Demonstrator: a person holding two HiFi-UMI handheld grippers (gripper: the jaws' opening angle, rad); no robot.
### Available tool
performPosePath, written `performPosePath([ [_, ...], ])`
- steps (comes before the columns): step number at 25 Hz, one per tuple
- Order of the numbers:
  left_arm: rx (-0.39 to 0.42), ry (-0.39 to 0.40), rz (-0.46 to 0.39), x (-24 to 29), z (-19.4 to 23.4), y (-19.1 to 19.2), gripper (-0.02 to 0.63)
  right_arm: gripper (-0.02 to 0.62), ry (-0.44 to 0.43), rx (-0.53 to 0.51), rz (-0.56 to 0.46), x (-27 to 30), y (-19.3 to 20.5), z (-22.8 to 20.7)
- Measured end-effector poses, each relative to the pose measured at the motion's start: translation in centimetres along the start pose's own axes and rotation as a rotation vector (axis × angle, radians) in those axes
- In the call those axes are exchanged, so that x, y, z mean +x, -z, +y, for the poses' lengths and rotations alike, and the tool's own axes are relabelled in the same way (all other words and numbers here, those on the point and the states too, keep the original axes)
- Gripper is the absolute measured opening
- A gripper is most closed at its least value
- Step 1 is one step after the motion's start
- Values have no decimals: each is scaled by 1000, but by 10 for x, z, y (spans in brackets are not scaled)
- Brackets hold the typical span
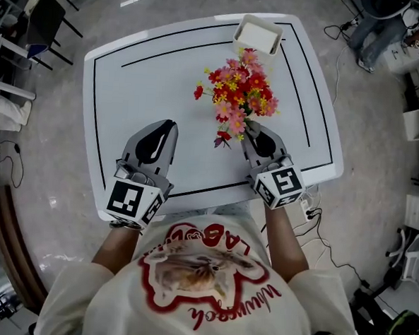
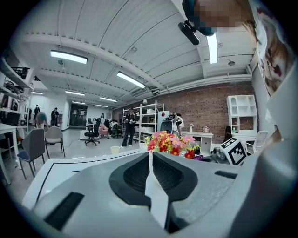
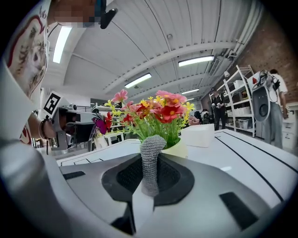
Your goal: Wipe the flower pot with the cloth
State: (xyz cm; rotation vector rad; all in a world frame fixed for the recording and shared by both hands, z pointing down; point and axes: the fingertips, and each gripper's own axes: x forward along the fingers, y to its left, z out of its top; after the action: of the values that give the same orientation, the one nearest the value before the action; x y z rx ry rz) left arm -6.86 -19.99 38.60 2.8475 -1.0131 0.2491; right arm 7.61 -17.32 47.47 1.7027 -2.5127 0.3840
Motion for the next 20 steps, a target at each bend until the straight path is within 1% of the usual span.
performPosePath([
  [9, -2, 11, 2, -19, 8, 8, 25, 44, 6, 15, -9, 7, 0, 15],
  [14, -8, 6, 7, -23, 17, 13, 25, 44, -6, 20, 2, -4, 1, 15],
  [18, -19, -13, 4, -18, 22, 14, 25, 44, -40, 5, -6, -19, -2, 2],
  [20, -20, -19, -3, -14, 22, 12, 25, 44, -33, -7, -5, -28, -5, -14],
])
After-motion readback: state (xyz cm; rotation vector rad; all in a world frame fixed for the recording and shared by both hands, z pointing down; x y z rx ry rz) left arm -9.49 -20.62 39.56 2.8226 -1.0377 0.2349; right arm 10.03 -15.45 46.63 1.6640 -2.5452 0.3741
